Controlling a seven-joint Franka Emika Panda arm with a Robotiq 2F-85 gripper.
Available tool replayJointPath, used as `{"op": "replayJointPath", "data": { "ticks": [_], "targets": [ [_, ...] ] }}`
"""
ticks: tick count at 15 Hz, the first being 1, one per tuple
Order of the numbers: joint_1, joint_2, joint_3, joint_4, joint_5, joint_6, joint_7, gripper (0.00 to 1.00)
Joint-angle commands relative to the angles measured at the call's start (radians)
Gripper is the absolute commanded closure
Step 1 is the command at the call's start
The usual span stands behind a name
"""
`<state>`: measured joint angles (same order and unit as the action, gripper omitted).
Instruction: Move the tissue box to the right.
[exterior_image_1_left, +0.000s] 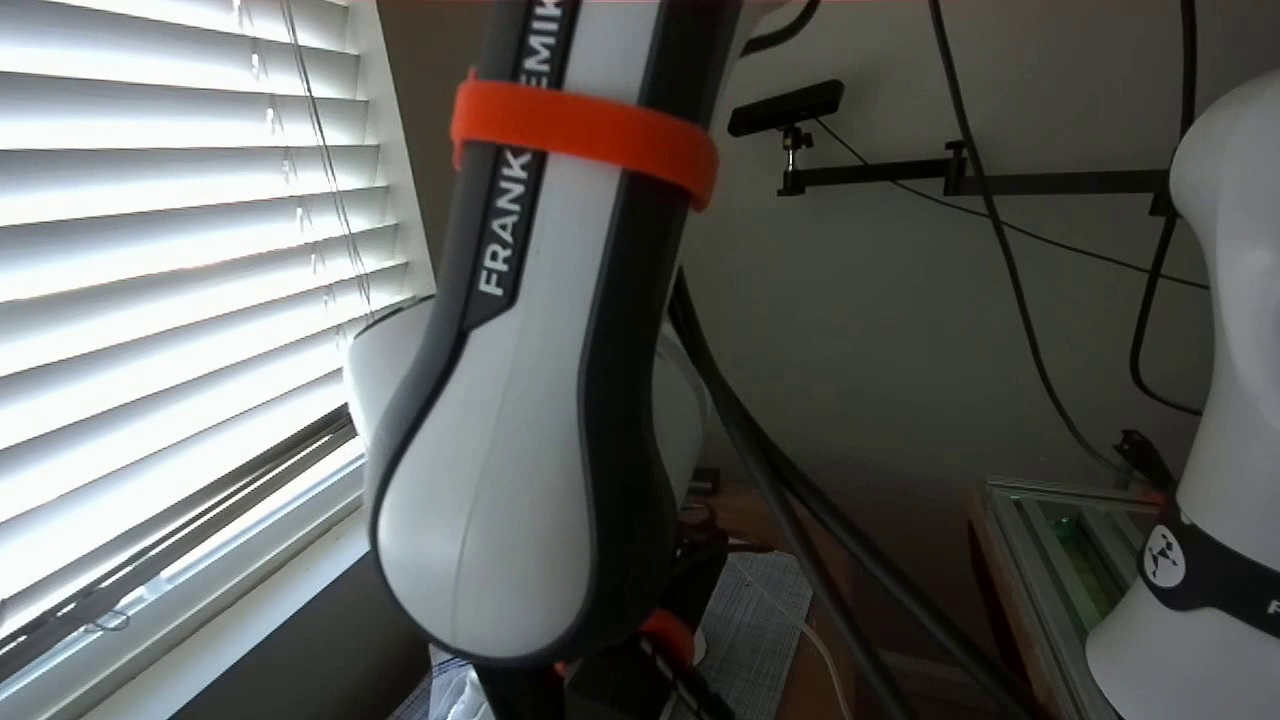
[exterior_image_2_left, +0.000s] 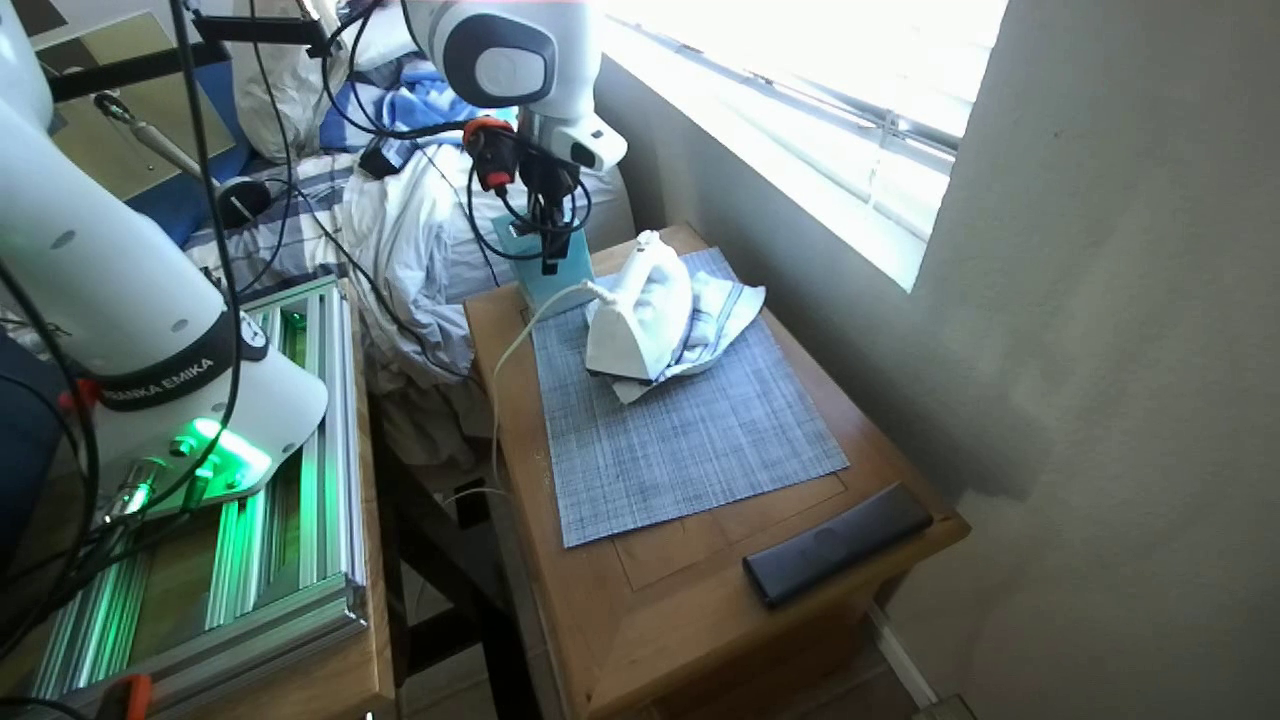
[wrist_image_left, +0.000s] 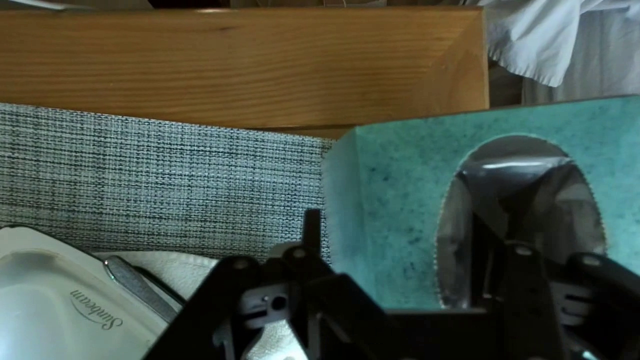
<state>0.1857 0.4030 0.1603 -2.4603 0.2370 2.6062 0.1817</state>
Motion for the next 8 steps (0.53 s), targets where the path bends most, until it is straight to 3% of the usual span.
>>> {"op": "replayJointPath", "data": {
  "ticks": [1, 6, 8],
  "targets": [
    [0.005, 0.018, -0.012, 0.004, -0.015, 0.029, 0.031, 0.61],
    [-0.001, -0.006, -0.005, -0.009, -0.026, 0.019, -0.003, 0.97],
    [-0.001, -0.030, -0.009, -0.025, -0.041, -0.003, -0.011, 1.00]
  ]
}}
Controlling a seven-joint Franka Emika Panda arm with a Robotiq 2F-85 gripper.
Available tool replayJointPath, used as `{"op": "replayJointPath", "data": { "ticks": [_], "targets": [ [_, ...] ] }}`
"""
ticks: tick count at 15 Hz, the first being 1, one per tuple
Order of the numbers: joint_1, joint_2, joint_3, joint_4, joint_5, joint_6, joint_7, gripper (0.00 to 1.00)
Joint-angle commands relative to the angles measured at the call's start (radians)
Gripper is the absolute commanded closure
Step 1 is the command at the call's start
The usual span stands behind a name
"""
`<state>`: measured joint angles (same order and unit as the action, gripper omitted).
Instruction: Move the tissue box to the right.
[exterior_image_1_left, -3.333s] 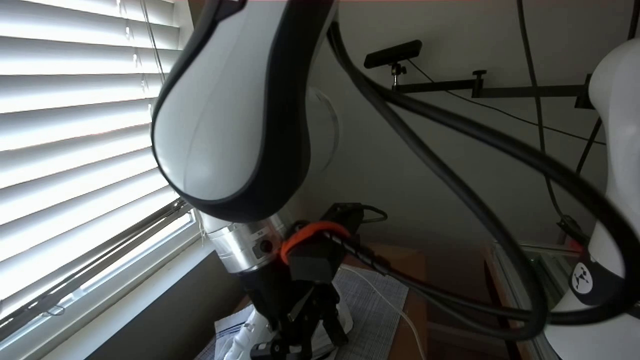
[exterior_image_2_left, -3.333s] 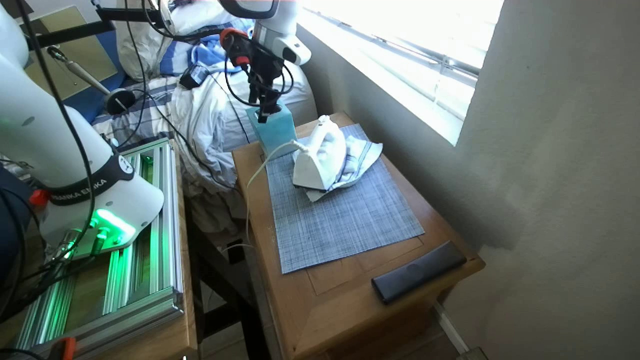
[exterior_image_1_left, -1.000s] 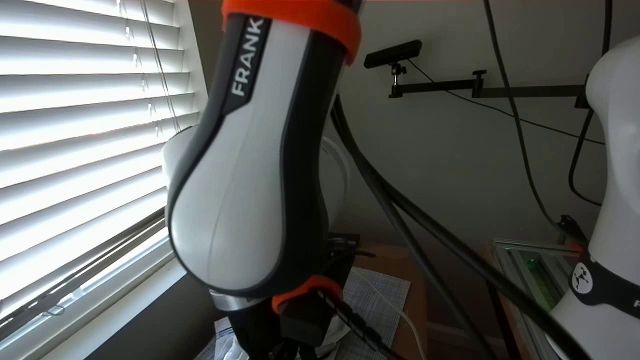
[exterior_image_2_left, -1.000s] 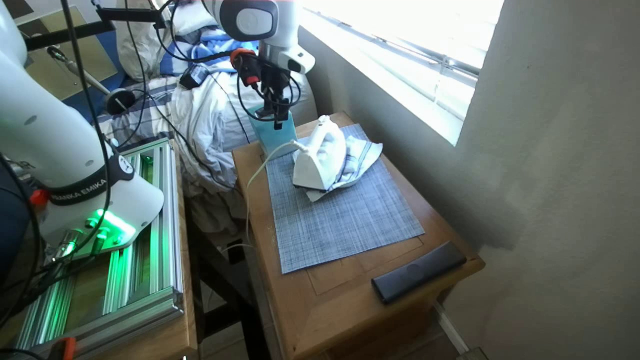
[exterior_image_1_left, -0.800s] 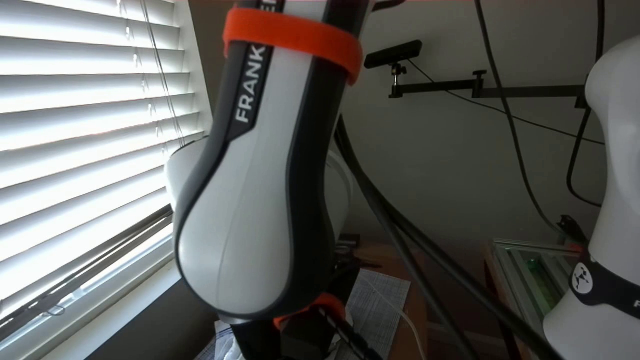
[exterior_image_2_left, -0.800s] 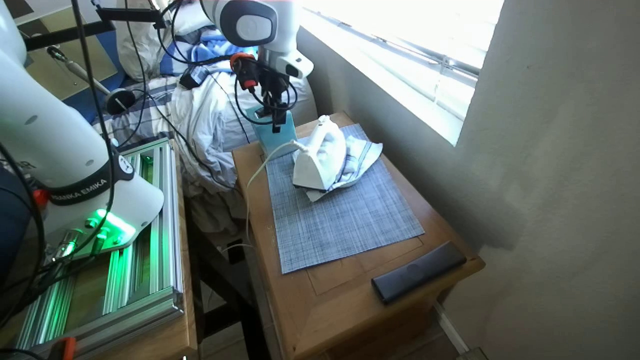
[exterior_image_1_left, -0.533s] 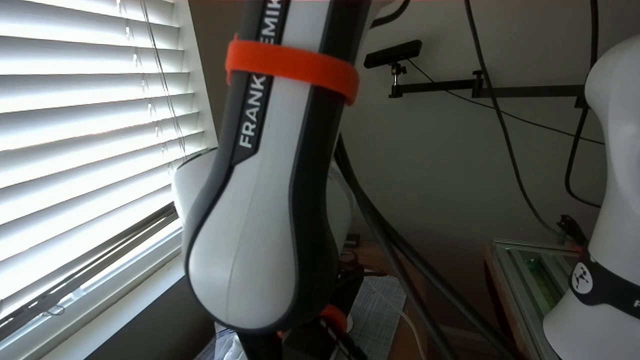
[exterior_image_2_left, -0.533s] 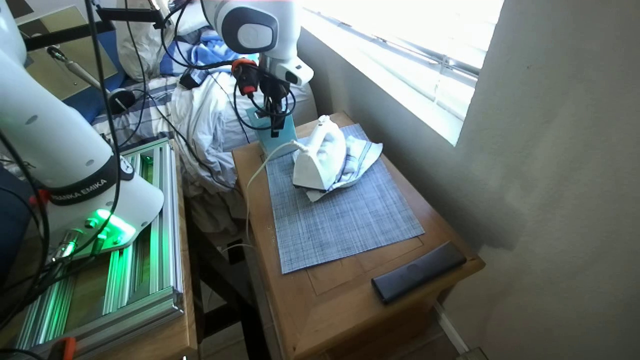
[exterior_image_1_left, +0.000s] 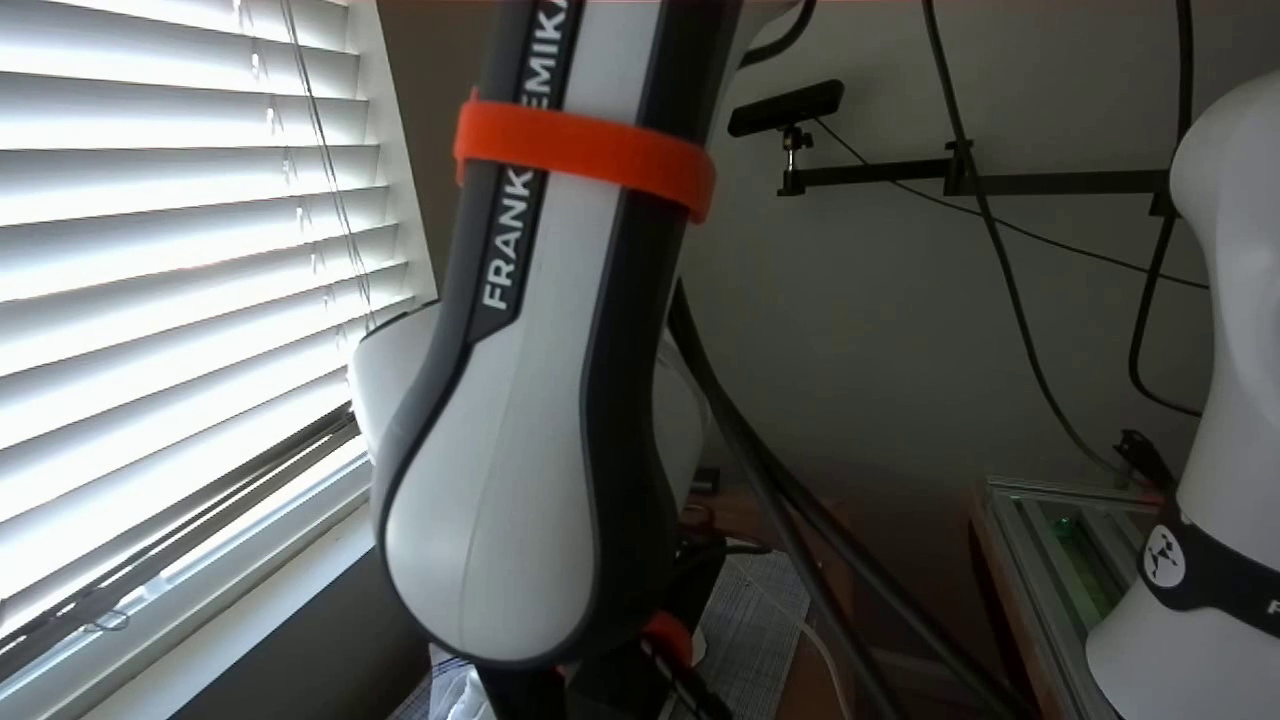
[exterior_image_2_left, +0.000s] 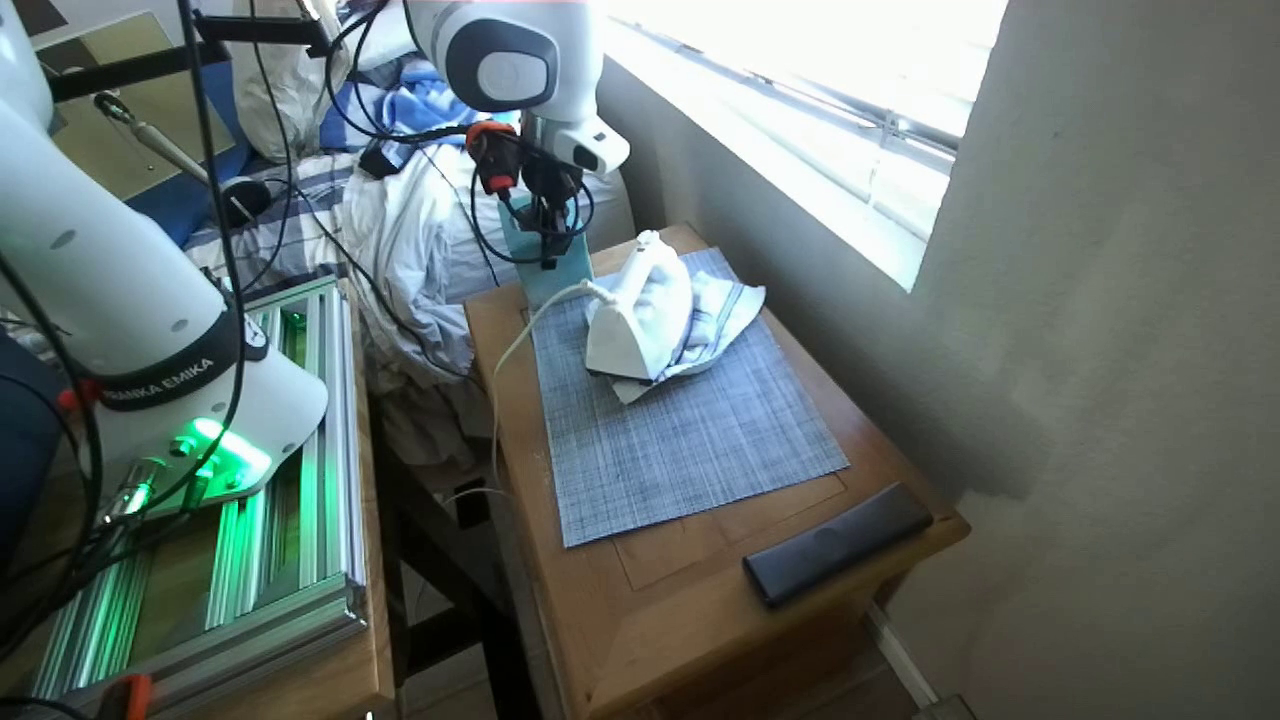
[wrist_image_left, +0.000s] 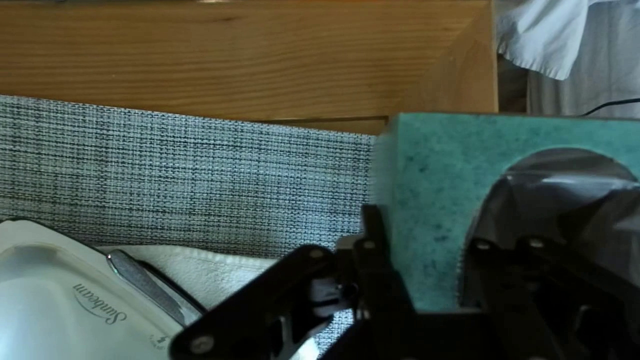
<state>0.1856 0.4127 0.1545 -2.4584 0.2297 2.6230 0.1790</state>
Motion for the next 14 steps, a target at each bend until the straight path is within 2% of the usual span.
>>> {"op": "replayJointPath", "data": {
  "ticks": [1, 9, 14],
  "targets": [
    [-0.006, -0.056, -0.002, -0.039, -0.034, -0.033, -0.016, 1.00],
    [-0.087, -0.304, 0.006, -0.194, 0.070, -0.036, -0.054, 0.99],
    [-0.099, -0.523, 0.000, -0.296, 0.252, -0.053, -0.211, 0.99]
  ]
}}
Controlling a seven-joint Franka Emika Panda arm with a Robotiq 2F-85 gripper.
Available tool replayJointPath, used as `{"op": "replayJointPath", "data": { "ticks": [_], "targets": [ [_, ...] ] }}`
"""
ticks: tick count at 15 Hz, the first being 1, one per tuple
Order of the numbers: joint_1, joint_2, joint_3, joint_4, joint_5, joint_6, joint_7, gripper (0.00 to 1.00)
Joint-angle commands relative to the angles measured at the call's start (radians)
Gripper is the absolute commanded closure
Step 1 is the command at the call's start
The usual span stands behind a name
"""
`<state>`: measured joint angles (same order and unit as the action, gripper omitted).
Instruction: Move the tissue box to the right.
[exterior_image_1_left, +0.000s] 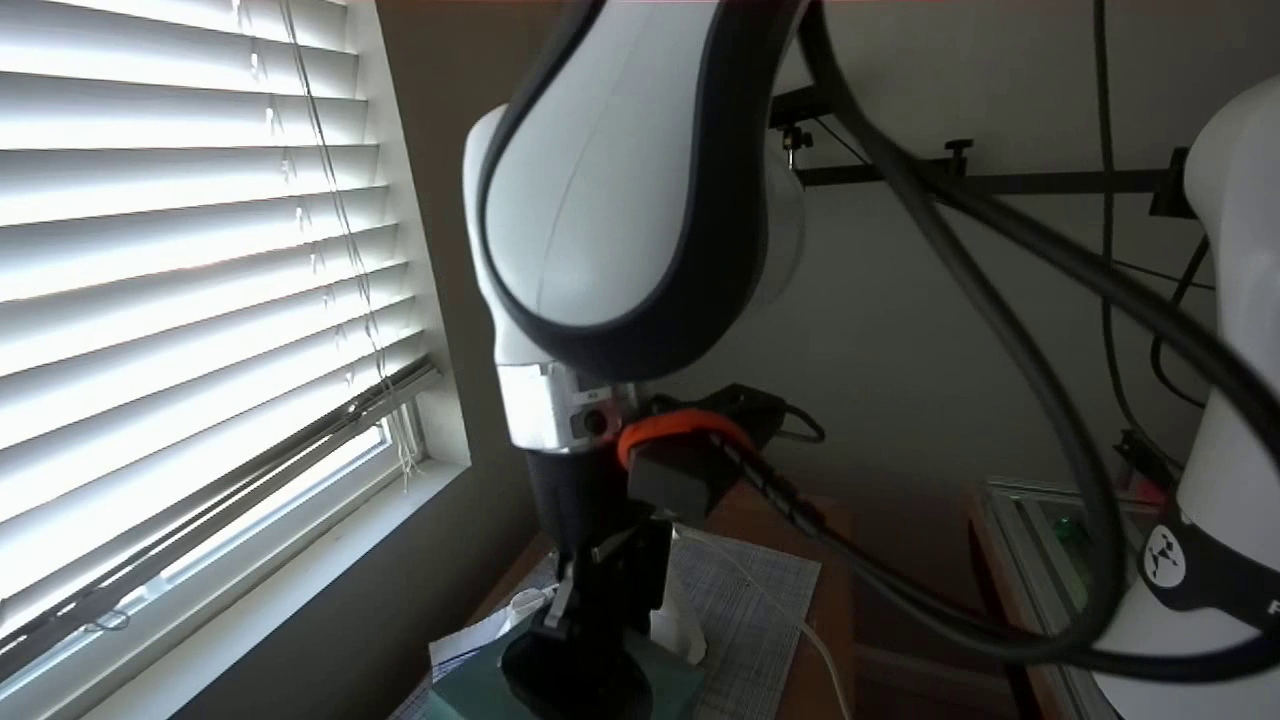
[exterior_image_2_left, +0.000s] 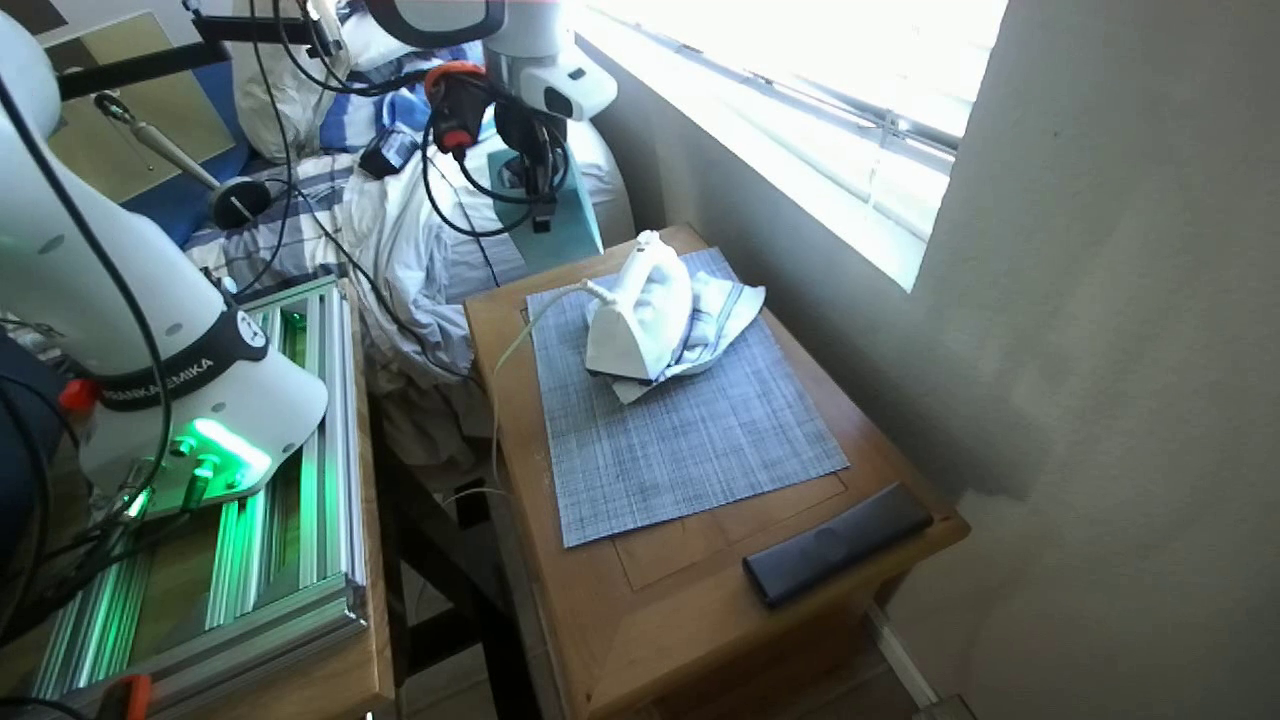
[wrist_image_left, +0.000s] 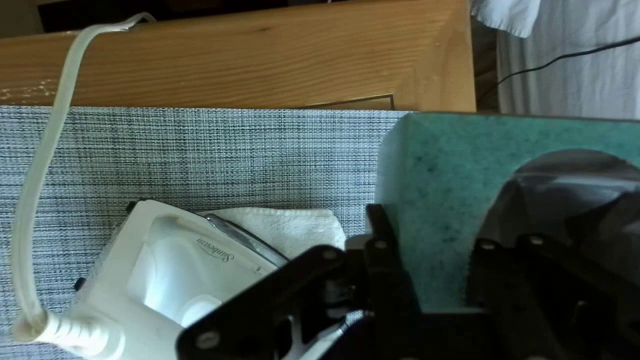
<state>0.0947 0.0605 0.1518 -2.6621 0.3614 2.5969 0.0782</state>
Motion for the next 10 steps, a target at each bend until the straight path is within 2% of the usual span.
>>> {"op": "replayJointPath", "data": {
  "ticks": [1, 3, 4, 10],
  "targets": [
    [0.001, -0.224, -0.009, -0.117, 0.157, -0.033, -0.136, 0.99],
    [0.019, -0.323, -0.040, -0.163, 0.210, -0.051, -0.173, 0.99],
    [0.013, -0.289, -0.062, -0.084, 0.190, -0.076, -0.154, 0.99],
    [-0.025, -0.438, -0.202, -0.082, 0.200, -0.120, -0.097, 0.99]
  ]
}}
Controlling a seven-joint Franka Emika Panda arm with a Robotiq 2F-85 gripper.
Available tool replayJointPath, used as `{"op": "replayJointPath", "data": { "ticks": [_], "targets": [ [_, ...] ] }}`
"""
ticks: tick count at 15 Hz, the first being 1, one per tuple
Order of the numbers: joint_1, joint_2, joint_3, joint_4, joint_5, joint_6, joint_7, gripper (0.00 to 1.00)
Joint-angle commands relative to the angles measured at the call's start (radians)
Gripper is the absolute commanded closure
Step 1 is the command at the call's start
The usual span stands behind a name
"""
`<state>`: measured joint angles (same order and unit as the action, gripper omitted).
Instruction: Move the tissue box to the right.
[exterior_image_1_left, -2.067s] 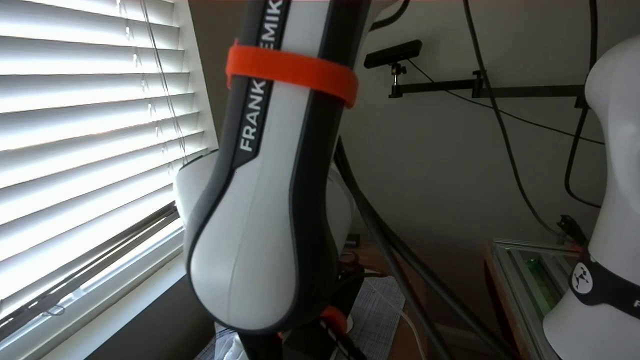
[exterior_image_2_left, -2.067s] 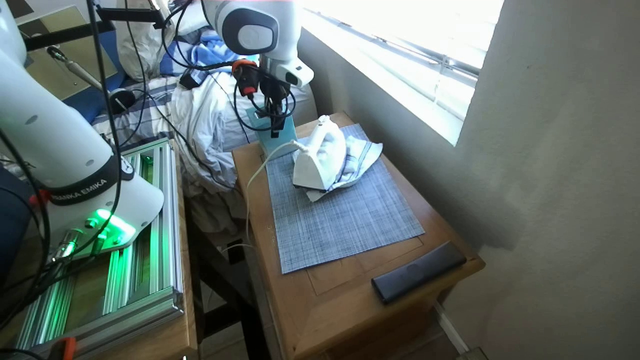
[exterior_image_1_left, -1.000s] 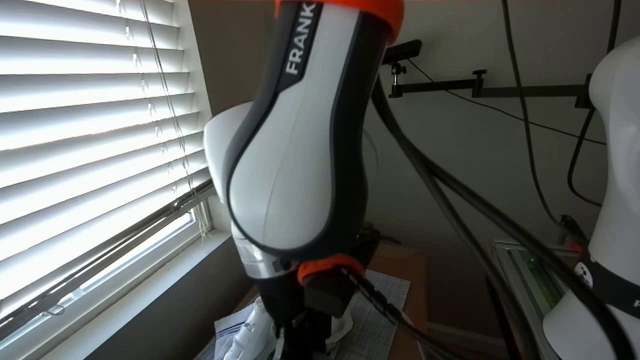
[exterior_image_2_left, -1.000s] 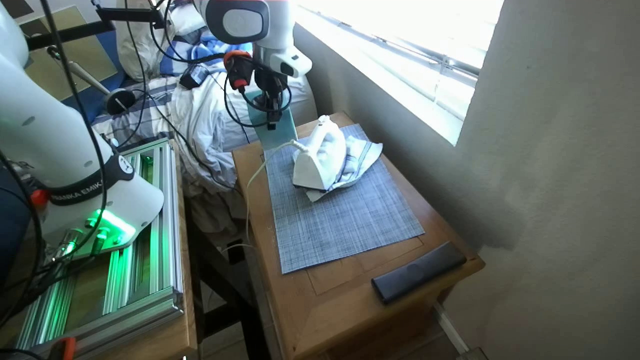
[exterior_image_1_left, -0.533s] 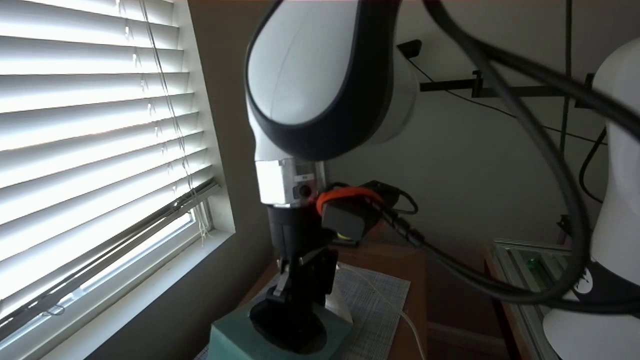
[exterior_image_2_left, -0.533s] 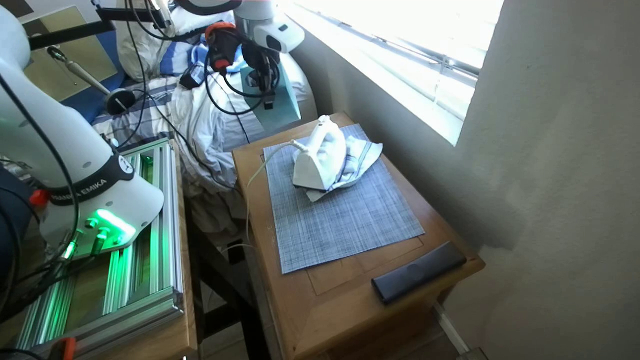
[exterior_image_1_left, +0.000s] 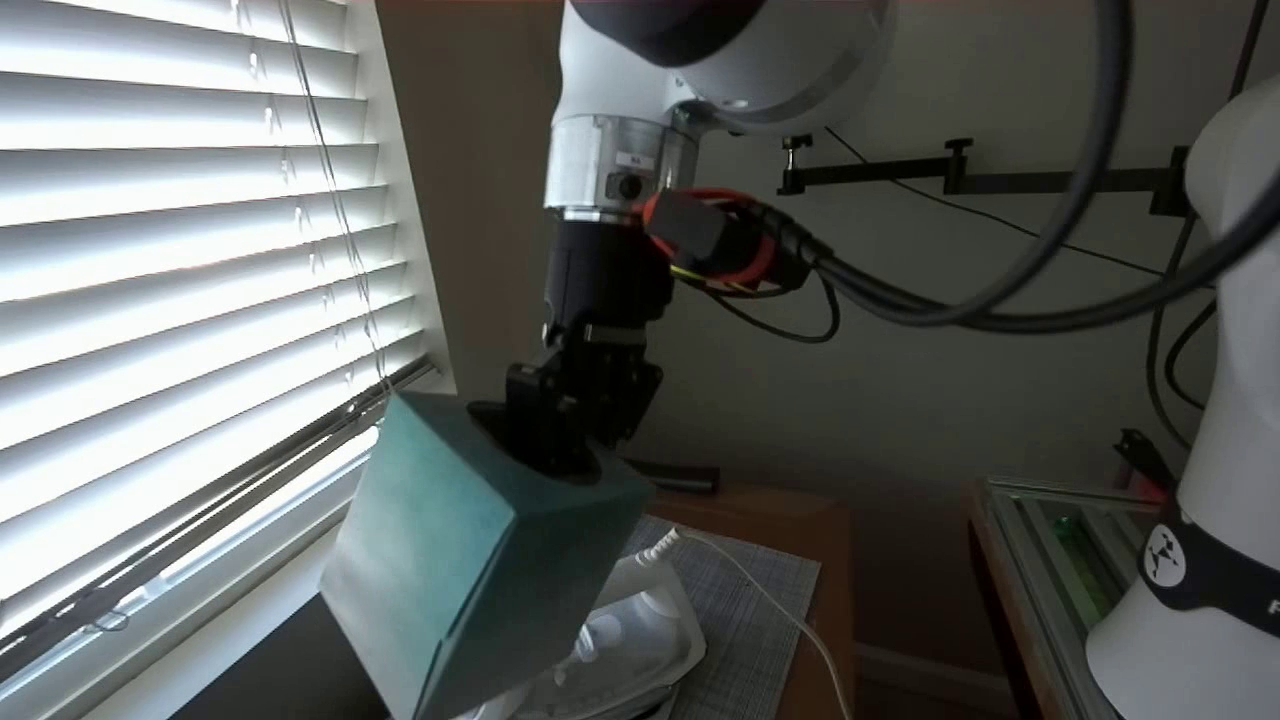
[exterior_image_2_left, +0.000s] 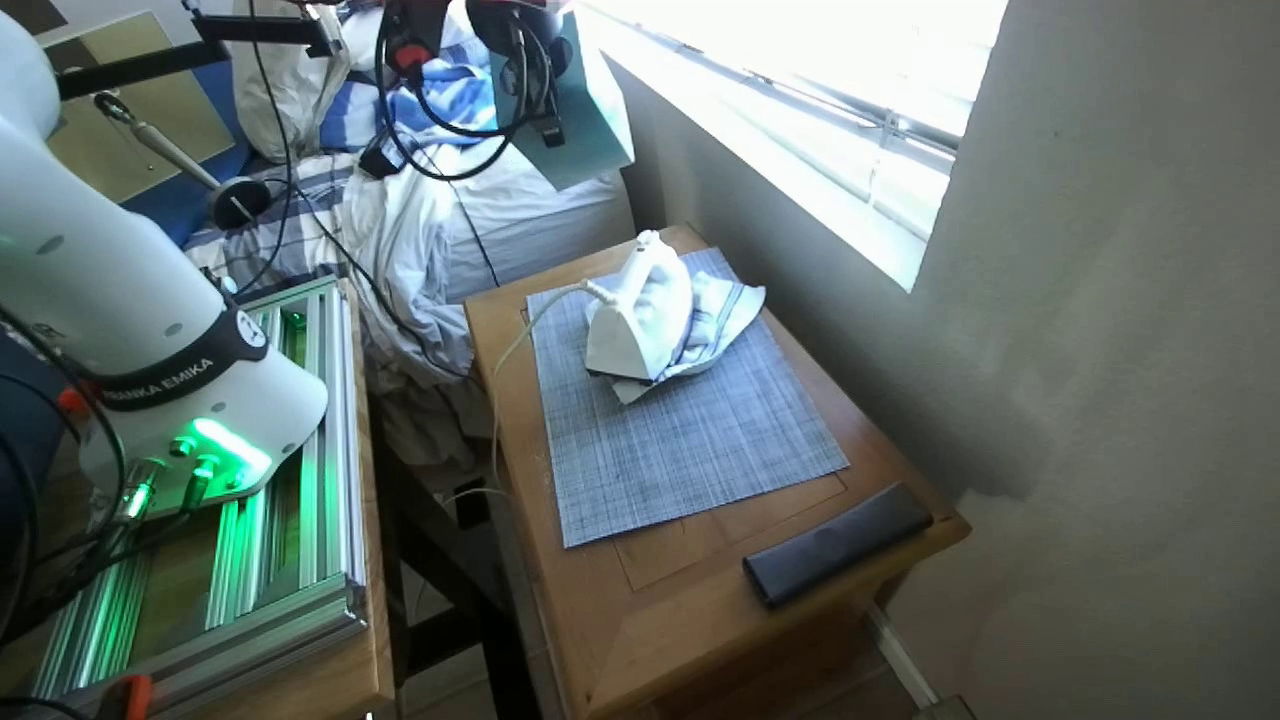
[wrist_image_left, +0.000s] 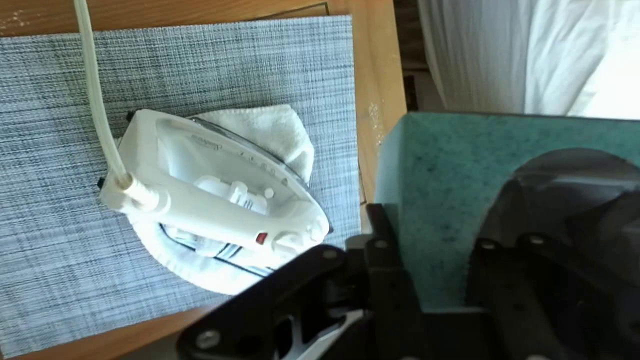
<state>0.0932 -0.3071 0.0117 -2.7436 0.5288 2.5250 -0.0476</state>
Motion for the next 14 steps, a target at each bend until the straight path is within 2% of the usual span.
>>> {"op": "replayJointPath", "data": {
  "ticks": [1, 4, 8, 9, 11, 14],
  "targets": [
    [-0.063, -0.068, -0.068, 0.001, -0.023, -0.058, 0.098, 0.99],
    [-0.164, -0.043, -0.091, 0.000, -0.127, -0.067, 0.212, 0.99],
    [-0.279, -0.005, -0.145, -0.006, -0.186, -0.083, 0.309, 0.99],
    [-0.236, -0.021, -0.136, -0.006, -0.158, -0.064, 0.252, 0.94],
    [-0.269, -0.007, -0.155, -0.007, -0.165, -0.069, 0.264, 0.94],
    [-0.271, 0.000, -0.153, -0.007, -0.165, -0.069, 0.279, 0.94]
  ]
}}
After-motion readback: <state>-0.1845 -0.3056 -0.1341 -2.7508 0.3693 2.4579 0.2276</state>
